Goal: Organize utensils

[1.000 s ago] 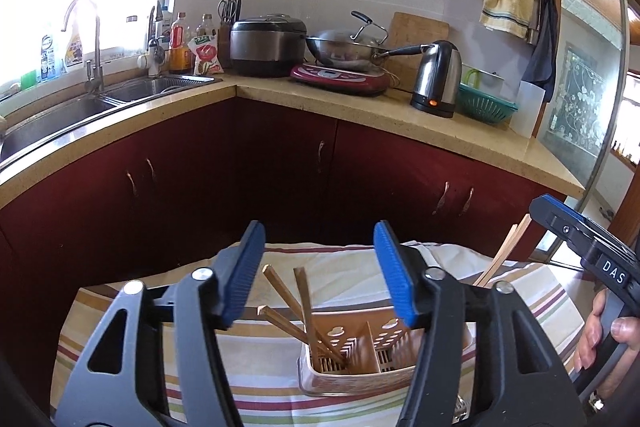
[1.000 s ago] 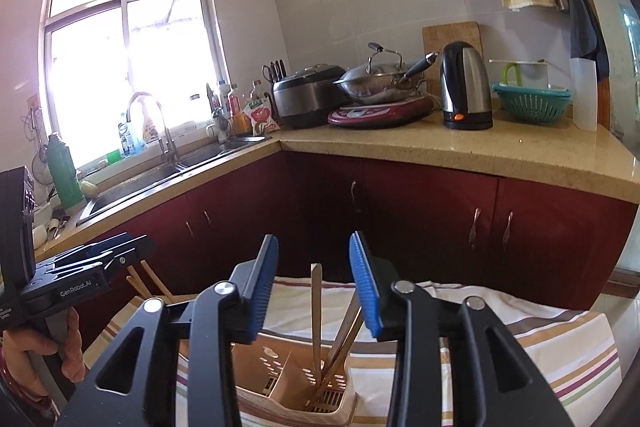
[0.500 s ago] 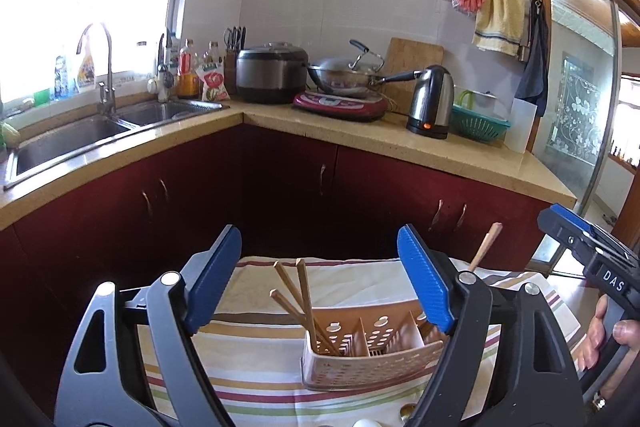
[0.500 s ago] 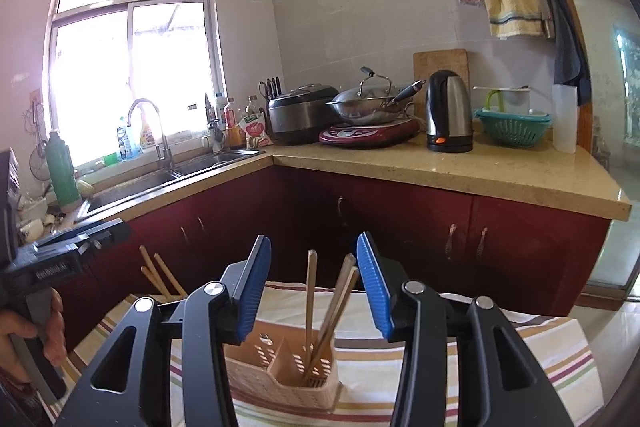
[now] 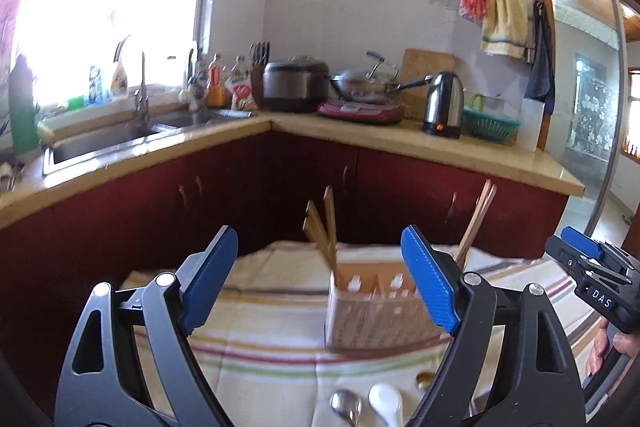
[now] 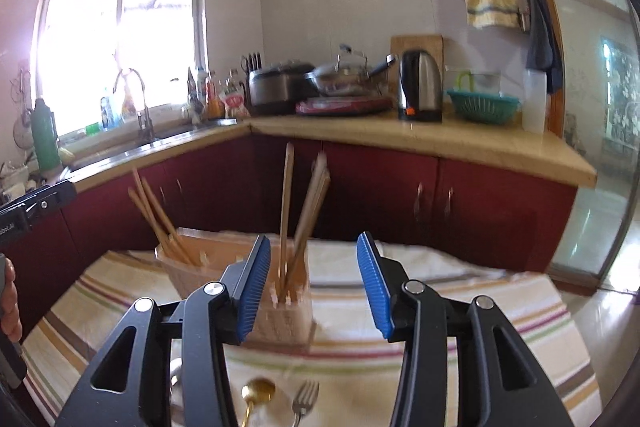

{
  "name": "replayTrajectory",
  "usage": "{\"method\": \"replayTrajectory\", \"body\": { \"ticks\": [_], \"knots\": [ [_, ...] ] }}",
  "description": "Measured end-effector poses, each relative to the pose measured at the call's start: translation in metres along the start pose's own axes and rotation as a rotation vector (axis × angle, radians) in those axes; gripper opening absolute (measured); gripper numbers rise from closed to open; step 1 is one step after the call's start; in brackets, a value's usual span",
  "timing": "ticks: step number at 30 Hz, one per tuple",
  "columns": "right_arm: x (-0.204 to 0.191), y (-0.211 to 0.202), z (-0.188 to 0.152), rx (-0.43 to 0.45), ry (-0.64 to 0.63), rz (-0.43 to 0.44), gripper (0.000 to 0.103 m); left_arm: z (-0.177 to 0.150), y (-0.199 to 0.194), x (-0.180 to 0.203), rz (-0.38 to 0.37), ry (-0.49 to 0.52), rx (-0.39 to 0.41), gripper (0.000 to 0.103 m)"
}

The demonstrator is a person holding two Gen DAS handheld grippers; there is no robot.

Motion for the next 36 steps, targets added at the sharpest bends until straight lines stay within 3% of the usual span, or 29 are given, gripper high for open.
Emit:
{"method": "replayTrajectory", "body": {
  "ticks": [8,16,30,36],
  "knots": [
    [-0.002,0.009,-0.059,-0.111,-0.003,-0.037,0.045,-0.068,0.005,-0.018,0.065,-0.035,-0.122,0.082],
    [-0.01,0.031,-0.104,-0.236,-0.007,-0.034,0.045,-0.114,0.013,-0.031,0.093,-0.042,-0.215,0.082],
    [-0.018,0.067,-0.148,-0.442,-0.034,-0.047,0.039,-0.156,0.029,-0.041,0.095,-0.063,-0.323,0.082],
    [-0.013,0.074,-0.159,-0.497,-0.028,-0.047,0.031,-0.165,0.032,-0.034,0.081,-0.059,-0.348,0.082]
  ]
}}
Point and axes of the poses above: each gripper's, at about its wrist camera, not at the fingertips, and y roughly the way its jaws point, x to its right, z to its top, the point moved 2 cm from there along y, roughly the way its jaws point, and after that the axes turned 4 degrees about x, right-handed, at the moved point
